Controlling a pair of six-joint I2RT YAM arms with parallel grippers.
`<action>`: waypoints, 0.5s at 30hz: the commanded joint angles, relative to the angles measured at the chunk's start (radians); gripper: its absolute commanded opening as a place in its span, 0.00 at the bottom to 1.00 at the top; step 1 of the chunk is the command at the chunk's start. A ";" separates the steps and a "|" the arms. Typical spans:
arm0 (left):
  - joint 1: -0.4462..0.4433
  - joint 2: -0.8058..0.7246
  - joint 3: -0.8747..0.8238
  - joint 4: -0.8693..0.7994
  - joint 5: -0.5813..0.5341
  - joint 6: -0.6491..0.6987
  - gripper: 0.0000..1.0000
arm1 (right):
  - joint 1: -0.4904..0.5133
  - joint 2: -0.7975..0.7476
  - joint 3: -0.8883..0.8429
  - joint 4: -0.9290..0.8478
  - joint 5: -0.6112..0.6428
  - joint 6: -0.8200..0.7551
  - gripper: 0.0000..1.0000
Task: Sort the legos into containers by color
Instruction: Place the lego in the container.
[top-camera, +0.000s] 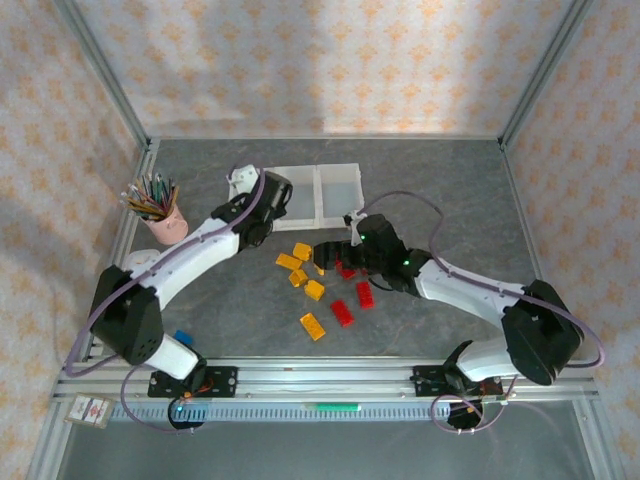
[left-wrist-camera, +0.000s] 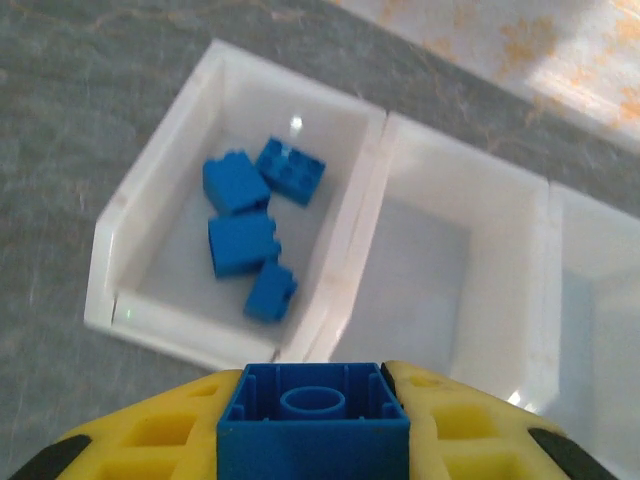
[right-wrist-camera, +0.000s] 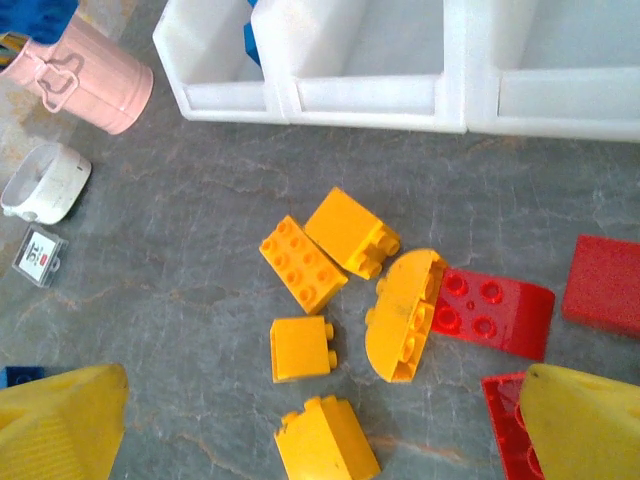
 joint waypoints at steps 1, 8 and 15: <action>0.063 0.092 0.066 0.034 0.029 0.083 0.19 | -0.006 0.027 0.056 0.034 0.052 -0.010 1.00; 0.164 0.269 0.188 0.063 0.050 0.108 0.21 | -0.007 0.059 0.105 0.020 0.060 -0.037 1.00; 0.194 0.370 0.269 0.025 0.072 0.118 0.45 | -0.007 0.070 0.132 -0.006 0.059 -0.059 1.00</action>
